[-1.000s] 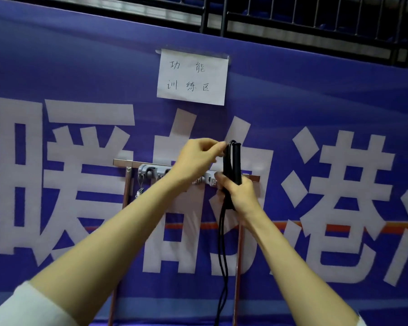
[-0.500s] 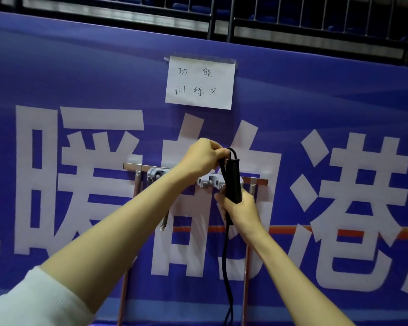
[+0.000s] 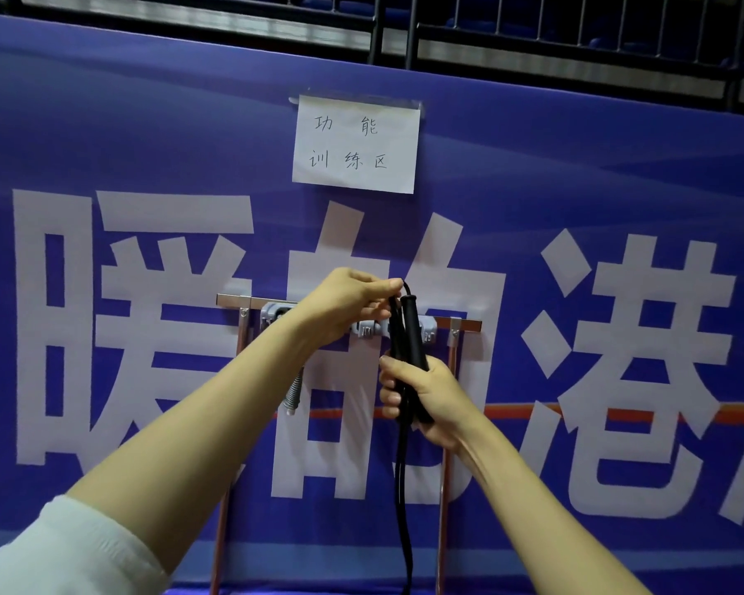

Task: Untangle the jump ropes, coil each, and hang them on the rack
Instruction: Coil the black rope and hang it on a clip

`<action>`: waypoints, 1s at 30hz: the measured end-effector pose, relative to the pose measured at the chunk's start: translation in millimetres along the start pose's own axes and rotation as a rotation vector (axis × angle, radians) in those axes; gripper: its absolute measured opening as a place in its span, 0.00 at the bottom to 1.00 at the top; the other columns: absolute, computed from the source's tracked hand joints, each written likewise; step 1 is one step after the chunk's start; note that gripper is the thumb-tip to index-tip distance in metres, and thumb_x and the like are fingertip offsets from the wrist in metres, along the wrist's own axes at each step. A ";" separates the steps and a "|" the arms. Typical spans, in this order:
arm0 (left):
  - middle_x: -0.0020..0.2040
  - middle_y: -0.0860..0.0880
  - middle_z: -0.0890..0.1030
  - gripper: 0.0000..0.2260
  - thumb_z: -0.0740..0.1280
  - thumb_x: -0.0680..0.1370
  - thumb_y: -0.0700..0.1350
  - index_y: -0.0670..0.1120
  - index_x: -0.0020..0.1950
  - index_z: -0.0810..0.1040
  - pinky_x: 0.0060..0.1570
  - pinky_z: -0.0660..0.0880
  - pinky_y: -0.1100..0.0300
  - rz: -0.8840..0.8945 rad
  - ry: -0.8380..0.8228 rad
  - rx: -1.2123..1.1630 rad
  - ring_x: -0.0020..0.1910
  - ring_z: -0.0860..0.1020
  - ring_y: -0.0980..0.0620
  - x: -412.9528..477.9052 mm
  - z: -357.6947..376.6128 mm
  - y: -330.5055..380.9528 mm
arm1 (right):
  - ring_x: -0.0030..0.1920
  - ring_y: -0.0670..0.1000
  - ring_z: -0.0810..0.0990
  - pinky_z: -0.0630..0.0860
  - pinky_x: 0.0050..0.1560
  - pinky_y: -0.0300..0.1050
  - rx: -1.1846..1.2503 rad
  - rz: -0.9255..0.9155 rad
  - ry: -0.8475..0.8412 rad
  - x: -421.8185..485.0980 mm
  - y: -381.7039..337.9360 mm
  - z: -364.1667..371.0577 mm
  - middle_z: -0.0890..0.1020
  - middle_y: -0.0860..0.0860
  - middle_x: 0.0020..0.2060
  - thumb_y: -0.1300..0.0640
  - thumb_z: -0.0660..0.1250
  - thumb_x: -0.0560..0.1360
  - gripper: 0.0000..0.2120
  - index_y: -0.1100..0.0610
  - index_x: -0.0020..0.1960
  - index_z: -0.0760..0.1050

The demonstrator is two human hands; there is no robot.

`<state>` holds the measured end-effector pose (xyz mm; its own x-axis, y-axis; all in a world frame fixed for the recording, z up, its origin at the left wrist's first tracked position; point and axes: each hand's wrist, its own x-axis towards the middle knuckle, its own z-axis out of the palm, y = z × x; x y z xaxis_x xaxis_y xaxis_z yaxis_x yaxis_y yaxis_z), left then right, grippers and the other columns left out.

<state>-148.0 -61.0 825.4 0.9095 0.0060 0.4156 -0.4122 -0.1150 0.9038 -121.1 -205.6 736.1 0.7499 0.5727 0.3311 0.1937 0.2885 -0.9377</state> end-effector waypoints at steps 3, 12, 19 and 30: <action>0.37 0.48 0.81 0.09 0.68 0.78 0.44 0.38 0.47 0.80 0.37 0.76 0.70 -0.010 0.014 -0.075 0.31 0.78 0.59 -1.5 3.7 0.0 | 0.28 0.47 0.69 0.69 0.27 0.39 0.054 0.015 -0.006 0.3 -3.5 1.7 0.71 0.50 0.30 0.63 0.63 0.79 0.07 0.60 0.42 0.72; 0.32 0.53 0.78 0.08 0.72 0.75 0.46 0.43 0.43 0.78 0.38 0.74 0.64 0.145 0.063 0.112 0.29 0.74 0.60 -11.4 17.1 -40.0 | 0.28 0.48 0.70 0.69 0.27 0.40 0.031 -0.022 0.036 6.3 -3.2 2.7 0.72 0.51 0.30 0.65 0.61 0.79 0.03 0.61 0.47 0.72; 0.31 0.52 0.79 0.03 0.69 0.77 0.40 0.42 0.43 0.78 0.32 0.74 0.69 0.127 0.058 -0.073 0.27 0.74 0.59 -12.3 18.7 -33.4 | 0.29 0.47 0.70 0.69 0.28 0.39 0.057 -0.047 0.020 5.5 -0.3 3.3 0.72 0.50 0.29 0.65 0.60 0.79 0.05 0.60 0.45 0.72; 0.35 0.47 0.79 0.10 0.59 0.83 0.45 0.41 0.47 0.73 0.28 0.72 0.69 0.207 0.284 0.424 0.29 0.78 0.53 -12.6 25.4 -39.5 | 0.30 0.50 0.74 0.74 0.31 0.43 -0.522 -0.142 0.311 13.3 15.7 6.1 0.76 0.53 0.30 0.64 0.62 0.77 0.05 0.60 0.53 0.75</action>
<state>-141.9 -81.7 781.9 0.7374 0.2021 0.6445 -0.4699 -0.5320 0.7044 -111.9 -188.8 726.4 0.8283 0.2832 0.4835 0.5295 -0.1133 -0.8407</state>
